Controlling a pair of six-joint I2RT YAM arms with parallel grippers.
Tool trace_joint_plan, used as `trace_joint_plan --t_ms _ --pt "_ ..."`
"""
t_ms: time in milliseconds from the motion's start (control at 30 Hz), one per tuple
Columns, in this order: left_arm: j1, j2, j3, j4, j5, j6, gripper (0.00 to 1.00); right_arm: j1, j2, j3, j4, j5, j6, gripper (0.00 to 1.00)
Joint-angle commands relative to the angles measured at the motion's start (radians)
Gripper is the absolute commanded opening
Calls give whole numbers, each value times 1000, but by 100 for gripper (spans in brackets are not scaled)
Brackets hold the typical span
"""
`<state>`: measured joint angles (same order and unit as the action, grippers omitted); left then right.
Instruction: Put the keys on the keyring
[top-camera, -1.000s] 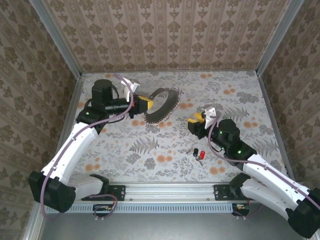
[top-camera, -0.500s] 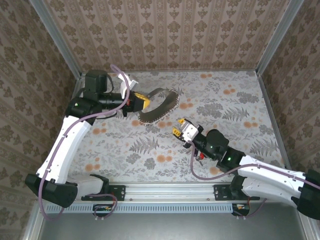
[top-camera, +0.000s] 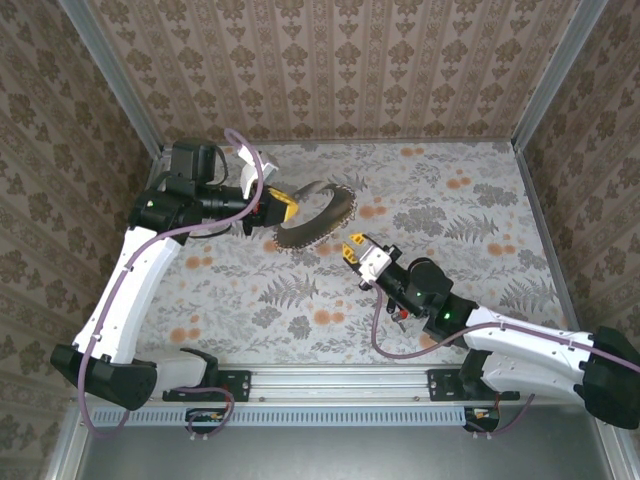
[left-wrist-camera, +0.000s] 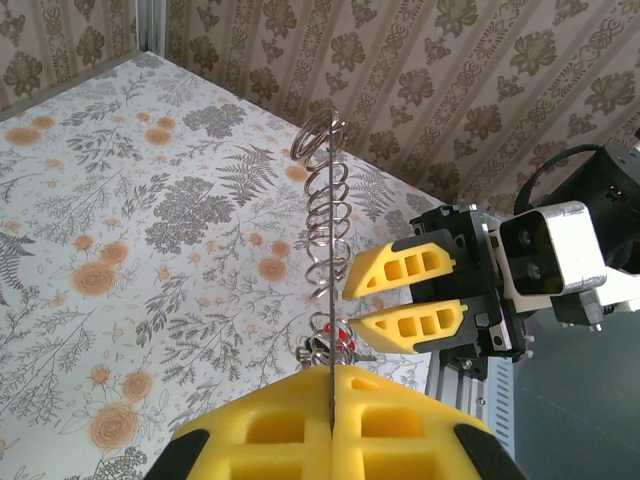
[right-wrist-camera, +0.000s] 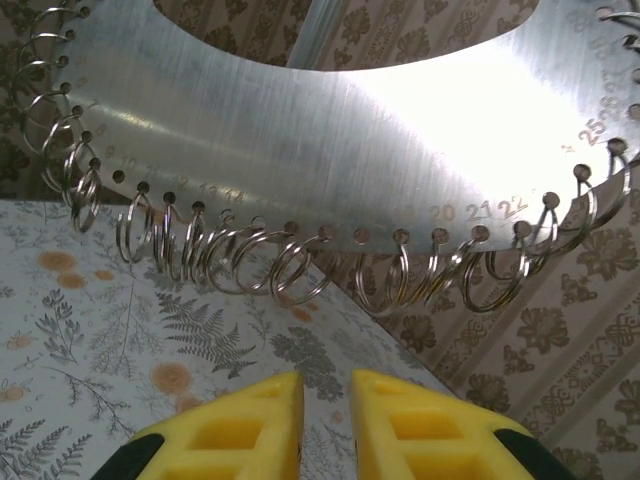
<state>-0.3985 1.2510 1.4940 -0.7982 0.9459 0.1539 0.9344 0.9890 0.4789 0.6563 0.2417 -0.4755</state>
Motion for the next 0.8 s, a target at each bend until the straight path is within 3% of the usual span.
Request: trace_joint_plan --t_ms 0,533,767 --pt "1 2 37 -9 19 25 0 4 17 34 59 -14 9 21" --pt "-15 17 48 -46 -17 40 0 -14 13 23 84 -26 58 20" --pt "-105 104 166 -278 -242 165 0 -22 17 -26 74 33 89 21"
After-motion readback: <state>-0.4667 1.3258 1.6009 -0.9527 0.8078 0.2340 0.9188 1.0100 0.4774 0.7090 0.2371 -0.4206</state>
